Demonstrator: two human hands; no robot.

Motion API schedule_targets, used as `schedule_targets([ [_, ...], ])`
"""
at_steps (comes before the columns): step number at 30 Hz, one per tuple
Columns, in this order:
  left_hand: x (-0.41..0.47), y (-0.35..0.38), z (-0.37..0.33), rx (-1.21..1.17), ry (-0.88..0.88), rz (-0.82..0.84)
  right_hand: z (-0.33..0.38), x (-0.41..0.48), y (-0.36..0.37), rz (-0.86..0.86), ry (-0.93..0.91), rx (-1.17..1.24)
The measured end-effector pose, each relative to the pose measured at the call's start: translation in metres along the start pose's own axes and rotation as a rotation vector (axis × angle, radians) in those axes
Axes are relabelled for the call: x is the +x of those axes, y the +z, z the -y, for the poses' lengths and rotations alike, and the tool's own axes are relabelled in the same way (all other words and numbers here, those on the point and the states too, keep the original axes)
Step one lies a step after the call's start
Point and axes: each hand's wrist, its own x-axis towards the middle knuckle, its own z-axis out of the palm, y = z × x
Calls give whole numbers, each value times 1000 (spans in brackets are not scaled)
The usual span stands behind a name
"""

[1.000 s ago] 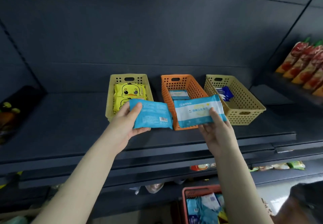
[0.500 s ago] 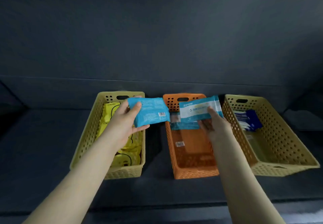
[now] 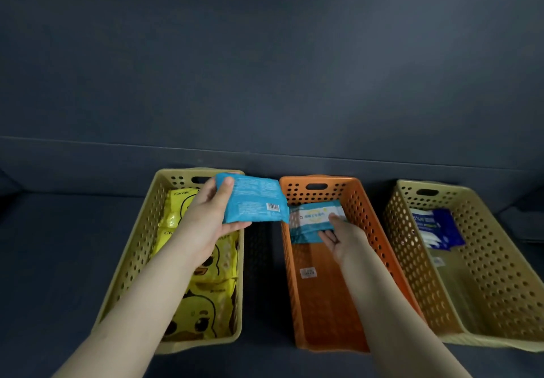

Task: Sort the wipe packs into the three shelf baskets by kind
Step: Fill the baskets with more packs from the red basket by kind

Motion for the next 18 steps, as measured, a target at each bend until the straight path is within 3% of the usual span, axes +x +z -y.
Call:
schedule_targets([
  [7, 12, 3, -8, 50, 11, 33, 3, -7, -5, -1, 39, 84],
  [12, 11, 10, -14, 187, 86, 149, 9, -25, -12, 36, 78, 236],
  [18, 5, 33, -5, 507, 279, 356, 14, -45, -11, 221, 49, 56],
])
